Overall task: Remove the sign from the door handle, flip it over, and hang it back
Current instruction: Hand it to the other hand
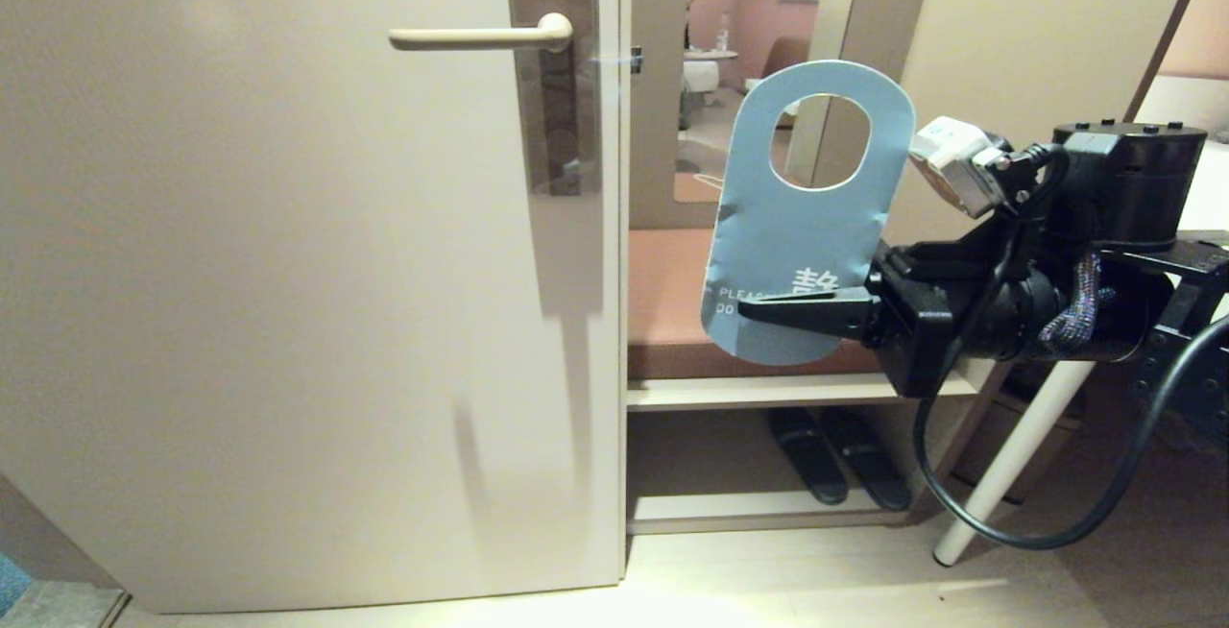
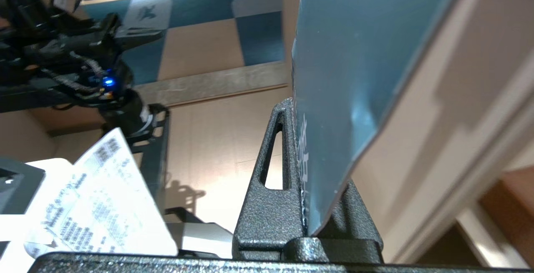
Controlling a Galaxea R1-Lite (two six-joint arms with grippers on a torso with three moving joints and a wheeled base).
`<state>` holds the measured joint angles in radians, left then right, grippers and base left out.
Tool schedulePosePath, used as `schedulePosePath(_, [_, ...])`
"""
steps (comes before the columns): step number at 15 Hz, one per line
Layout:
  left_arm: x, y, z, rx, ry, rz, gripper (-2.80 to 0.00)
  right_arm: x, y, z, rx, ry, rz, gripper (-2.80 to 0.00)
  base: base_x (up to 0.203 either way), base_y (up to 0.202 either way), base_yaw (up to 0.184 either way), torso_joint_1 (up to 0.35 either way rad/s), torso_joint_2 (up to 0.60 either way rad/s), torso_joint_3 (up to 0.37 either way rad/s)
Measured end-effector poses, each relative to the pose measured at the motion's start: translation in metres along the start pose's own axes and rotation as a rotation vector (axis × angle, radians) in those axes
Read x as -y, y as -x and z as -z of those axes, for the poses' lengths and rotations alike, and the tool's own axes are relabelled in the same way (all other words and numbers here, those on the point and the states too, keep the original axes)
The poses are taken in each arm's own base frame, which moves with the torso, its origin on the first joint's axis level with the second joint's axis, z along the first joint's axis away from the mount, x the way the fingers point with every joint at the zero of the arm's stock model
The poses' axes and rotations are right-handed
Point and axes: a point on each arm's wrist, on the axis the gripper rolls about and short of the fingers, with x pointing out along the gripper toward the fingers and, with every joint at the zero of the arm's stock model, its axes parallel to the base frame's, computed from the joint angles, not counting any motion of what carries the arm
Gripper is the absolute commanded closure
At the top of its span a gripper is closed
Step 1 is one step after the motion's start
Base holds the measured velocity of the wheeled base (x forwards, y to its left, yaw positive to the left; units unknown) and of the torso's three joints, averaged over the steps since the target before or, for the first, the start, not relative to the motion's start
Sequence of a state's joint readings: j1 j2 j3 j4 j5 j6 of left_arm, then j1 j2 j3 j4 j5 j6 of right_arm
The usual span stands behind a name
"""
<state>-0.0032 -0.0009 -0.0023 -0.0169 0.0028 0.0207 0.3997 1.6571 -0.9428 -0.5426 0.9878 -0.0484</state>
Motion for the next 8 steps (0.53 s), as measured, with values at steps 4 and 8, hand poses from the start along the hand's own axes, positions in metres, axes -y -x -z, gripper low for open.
schedulePosePath(4, [0.001, 0.006, -0.02, 0.035, -0.009, 0.048, 0.0, -0.005, -0.015, 0.003, -0.014, -0.006, -0.011, 0.0, 0.0, 0.0, 0.0, 0.0, 0.0, 0.0])
schedulePosePath(8, [0.0, 0.003, -0.069, 0.031, 0.004, 0.115, 0.0, -0.002, -0.019, 0.005, -0.018, -0.012, -0.015, 0.0, 0.0, 0.0, 0.0, 0.0, 0.0, 0.0])
